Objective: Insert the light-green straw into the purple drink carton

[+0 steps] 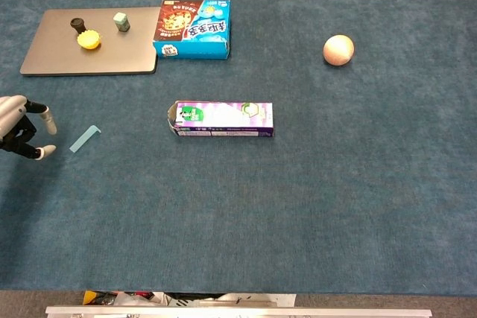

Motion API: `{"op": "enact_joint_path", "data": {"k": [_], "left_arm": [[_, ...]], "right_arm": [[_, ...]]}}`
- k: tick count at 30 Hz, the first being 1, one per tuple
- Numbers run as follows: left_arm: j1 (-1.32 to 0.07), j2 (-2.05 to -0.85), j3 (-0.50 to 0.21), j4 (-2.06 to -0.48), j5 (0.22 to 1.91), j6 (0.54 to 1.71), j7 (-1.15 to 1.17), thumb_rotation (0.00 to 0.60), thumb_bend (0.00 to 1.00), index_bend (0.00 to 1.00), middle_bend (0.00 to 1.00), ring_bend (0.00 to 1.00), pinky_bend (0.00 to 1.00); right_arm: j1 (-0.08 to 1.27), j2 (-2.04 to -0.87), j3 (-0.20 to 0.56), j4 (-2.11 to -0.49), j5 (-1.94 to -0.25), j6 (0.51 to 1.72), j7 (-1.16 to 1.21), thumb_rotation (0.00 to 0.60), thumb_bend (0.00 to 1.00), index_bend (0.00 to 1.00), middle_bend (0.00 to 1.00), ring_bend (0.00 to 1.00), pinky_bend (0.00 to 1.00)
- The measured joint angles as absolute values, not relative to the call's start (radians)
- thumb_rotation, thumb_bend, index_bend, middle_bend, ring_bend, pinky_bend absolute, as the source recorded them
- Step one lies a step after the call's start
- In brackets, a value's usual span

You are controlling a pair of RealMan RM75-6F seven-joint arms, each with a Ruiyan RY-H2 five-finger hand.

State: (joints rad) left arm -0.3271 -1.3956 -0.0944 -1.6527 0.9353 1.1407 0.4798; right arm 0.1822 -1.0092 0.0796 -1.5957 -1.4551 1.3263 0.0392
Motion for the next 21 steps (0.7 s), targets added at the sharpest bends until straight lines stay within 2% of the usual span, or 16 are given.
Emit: {"op": "enact_joint_path", "data": {"k": [9,13,21], "left_arm": [[-0.34,-1.46,-0.117,-1.651,0.841,1.185,0.52,0.478,0.26,0.47,0.92,0.94,0.94],[-0.347,-1.473,-0.122,-1.659,0.815,1.2,0.538,0.412,0.26,0.47,0.92,0.94,0.94],[-0.365,-1.499,-0.124,-1.659,0.777,1.202,0.56,0.411,0.26,0.47,0.92,0.94,0.94]], "right_arm": [[0.185,-1.02,0.075,-1.555,-1.454,1.315,0.081,0.6,0.33,0.05,0.25,0.06,0.04],[0.184,-1.022,0.074,-1.543,-1.452,1.313,0.092,0.6,0.33,0.05,0.25,0.06,0.04],[0.182,-1.027,0.071,-1.525,-1.452,1.312,0.109,0.6,0.33,0.05,0.25,0.06,0.04]]}}
